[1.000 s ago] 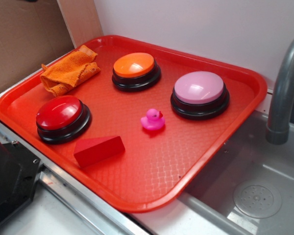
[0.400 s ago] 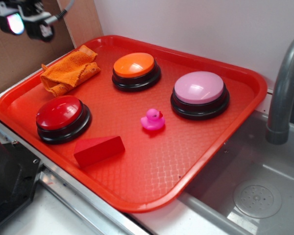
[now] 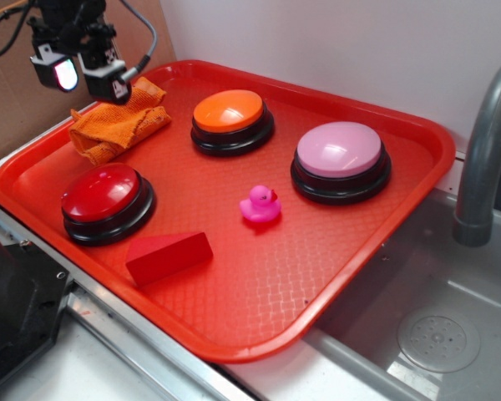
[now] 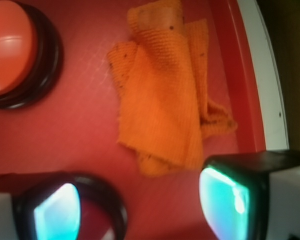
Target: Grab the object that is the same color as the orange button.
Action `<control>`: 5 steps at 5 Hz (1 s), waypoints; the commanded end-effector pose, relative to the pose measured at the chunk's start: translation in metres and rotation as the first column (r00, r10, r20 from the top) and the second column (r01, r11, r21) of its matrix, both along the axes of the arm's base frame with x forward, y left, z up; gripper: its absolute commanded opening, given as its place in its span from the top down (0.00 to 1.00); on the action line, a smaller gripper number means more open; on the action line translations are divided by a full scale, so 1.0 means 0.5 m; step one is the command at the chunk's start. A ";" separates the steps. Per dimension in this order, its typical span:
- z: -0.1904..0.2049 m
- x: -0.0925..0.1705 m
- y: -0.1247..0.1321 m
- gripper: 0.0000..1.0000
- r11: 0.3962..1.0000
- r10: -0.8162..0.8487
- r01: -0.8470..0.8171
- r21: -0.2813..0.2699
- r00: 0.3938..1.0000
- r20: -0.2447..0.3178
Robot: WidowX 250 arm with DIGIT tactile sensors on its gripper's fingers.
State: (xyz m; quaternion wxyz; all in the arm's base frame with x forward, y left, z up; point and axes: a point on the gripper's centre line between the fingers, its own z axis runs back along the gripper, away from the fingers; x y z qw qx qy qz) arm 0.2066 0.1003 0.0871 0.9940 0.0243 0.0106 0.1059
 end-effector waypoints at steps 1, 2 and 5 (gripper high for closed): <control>0.010 -0.017 0.080 0.00 0.996 0.074 -0.074 0.040 0.997 -0.014; 0.020 -0.013 0.104 0.00 0.994 0.109 -0.109 0.022 0.994 -0.010; -0.063 0.001 0.117 0.00 0.990 0.121 -0.127 -0.068 0.989 -0.087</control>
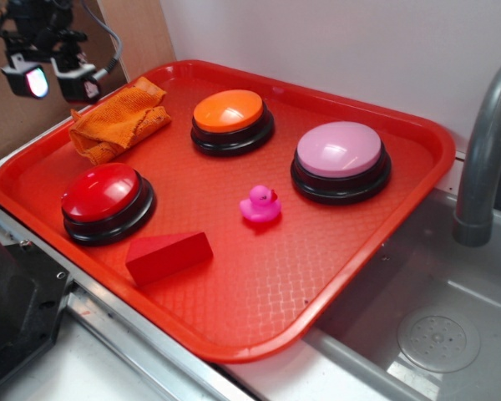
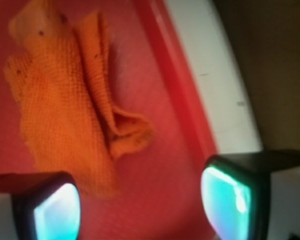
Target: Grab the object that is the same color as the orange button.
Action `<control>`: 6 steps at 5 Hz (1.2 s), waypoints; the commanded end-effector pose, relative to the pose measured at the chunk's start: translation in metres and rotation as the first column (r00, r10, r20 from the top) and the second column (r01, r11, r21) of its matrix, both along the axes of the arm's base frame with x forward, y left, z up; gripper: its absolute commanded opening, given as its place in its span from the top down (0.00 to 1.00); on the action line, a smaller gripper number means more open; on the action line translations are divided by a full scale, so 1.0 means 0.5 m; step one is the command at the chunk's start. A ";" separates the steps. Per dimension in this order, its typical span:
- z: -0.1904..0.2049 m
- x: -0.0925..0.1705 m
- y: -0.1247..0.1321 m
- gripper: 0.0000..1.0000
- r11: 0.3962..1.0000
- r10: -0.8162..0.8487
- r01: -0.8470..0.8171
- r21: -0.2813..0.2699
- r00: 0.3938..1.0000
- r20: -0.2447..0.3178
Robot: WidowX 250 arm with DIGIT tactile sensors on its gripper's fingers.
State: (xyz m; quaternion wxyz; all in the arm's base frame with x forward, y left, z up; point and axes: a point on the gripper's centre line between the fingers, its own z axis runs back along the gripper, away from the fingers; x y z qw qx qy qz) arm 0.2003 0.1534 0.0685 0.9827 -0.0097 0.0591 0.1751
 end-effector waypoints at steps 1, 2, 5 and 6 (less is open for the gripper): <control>-0.075 0.028 -0.010 0.00 0.998 -0.049 0.048 -0.046 0.999 -0.020; -0.085 0.043 -0.038 0.25 0.996 -0.057 0.056 -0.075 0.998 -0.013; -0.083 0.028 -0.075 1.00 0.993 -0.079 0.076 -0.090 0.997 -0.026; -0.010 -0.002 -0.119 1.00 0.979 -0.204 0.201 -0.043 0.975 -0.092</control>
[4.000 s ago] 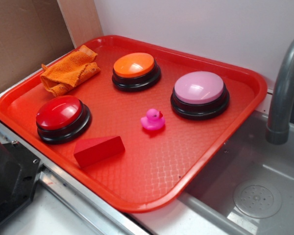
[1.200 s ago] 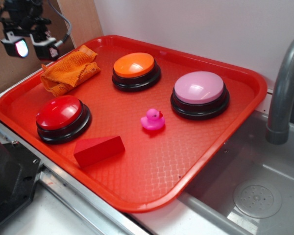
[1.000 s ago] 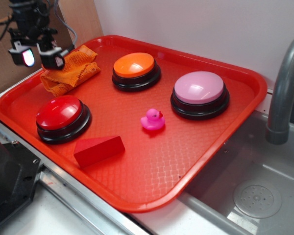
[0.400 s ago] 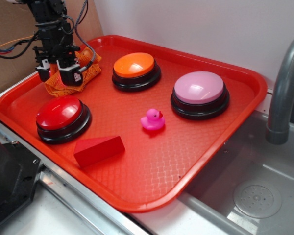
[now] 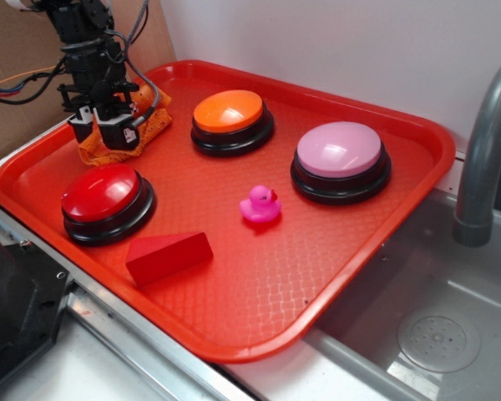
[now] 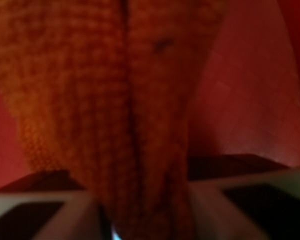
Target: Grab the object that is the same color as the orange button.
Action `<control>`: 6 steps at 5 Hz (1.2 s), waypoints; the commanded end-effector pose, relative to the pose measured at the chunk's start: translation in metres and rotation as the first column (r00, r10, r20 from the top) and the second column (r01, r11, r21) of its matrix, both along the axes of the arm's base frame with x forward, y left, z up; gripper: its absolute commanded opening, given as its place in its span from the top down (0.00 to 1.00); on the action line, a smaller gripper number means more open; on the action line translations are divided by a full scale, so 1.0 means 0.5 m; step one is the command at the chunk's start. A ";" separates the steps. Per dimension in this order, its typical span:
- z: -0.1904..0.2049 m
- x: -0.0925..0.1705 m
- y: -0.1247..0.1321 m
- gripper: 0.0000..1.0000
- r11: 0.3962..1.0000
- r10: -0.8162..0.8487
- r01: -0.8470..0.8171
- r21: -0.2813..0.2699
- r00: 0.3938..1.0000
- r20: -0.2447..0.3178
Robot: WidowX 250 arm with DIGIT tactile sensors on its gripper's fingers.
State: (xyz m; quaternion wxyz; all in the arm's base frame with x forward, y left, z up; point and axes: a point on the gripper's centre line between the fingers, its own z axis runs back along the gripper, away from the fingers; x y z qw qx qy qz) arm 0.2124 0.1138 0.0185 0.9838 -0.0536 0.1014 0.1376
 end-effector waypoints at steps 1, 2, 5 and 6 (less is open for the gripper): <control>0.188 -0.069 -0.127 1.00 0.966 -0.232 0.235 0.111 0.972 -0.040; 0.286 -0.112 -0.194 1.00 0.955 -0.273 0.270 0.127 0.962 0.010; 0.474 -0.170 -0.187 1.00 0.959 -0.263 0.245 0.146 0.957 0.124; 0.470 -0.164 -0.192 1.00 0.950 -0.261 0.235 0.207 0.960 0.106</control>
